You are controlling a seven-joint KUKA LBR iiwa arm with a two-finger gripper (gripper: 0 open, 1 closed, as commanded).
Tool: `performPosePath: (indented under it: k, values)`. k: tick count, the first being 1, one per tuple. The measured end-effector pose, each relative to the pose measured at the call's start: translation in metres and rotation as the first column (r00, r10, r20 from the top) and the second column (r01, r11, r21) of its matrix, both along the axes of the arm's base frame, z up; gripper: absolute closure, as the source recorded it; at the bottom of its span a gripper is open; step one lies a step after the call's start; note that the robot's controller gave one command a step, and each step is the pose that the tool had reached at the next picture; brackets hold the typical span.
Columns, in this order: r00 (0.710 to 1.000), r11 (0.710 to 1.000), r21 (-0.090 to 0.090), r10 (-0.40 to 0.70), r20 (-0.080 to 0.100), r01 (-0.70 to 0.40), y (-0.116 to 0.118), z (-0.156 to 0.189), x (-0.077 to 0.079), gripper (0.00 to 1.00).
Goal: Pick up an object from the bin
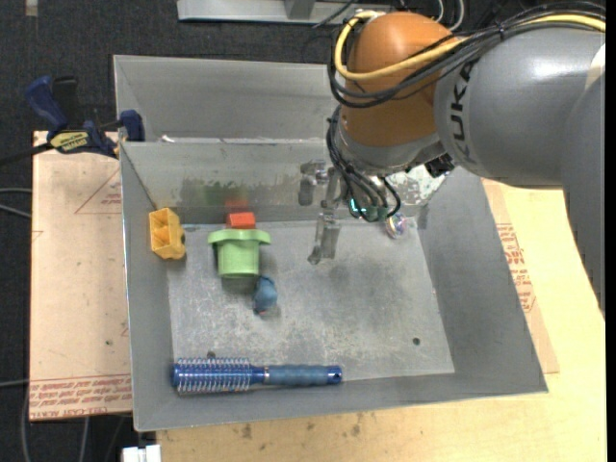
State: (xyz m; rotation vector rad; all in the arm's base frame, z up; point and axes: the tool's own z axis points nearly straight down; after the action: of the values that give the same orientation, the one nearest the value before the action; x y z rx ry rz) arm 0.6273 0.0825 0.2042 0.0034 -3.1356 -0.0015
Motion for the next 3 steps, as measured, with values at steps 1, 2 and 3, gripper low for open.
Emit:
performPosePath:
  k: [1,2,3]
  values:
    - [0.997,0.997,0.003,0.083,0.002,-0.083,0.109,-0.073,-0.015,0.00]
    - [0.965,0.965,0.000,0.262,0.007,-0.262,0.080,-0.136,0.010,0.00]
    - [0.965,0.965,0.001,0.263,0.010,-0.263,0.081,-0.133,0.011,1.00]
